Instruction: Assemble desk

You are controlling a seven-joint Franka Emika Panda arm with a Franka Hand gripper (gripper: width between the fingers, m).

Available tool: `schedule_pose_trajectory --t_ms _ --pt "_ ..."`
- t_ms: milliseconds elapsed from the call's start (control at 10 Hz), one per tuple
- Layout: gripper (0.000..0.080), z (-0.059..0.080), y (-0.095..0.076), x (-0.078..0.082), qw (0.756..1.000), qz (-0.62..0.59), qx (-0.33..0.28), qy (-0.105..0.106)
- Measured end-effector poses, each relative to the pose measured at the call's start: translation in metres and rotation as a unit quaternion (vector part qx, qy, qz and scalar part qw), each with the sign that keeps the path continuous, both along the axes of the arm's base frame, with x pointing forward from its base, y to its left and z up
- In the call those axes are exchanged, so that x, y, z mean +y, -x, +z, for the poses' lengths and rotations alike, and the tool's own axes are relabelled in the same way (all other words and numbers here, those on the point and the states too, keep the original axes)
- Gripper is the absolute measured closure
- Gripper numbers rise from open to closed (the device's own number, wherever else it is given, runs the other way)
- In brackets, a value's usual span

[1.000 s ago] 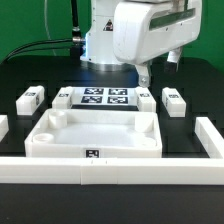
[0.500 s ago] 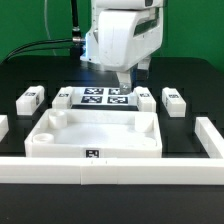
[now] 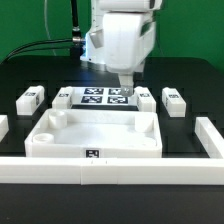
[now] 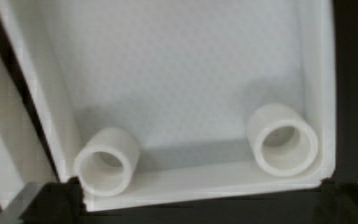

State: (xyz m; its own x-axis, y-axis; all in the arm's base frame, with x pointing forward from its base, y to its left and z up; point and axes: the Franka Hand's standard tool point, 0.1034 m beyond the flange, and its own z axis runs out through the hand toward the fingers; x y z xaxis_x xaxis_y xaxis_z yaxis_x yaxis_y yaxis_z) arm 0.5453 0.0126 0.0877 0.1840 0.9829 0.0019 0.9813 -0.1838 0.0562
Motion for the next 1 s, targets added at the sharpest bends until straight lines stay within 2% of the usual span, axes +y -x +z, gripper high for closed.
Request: schedule_pose_trajectory --t_ms 500,700,800,1000 --pt "0.0150 -0.005 0.002 -0.003 1.000 0.030 0.003 0.001" --pt "0.0150 -0.030 0.020 -0.017 0.998 0.070 -0.003 -0.001" --pt "0.0150 -0.035 0.022 -0.018 0.998 0.068 -0.005 -0.003" --pt "0.0150 -0.066 0.032 -0.021 0.998 0.059 0.004 -0.009"
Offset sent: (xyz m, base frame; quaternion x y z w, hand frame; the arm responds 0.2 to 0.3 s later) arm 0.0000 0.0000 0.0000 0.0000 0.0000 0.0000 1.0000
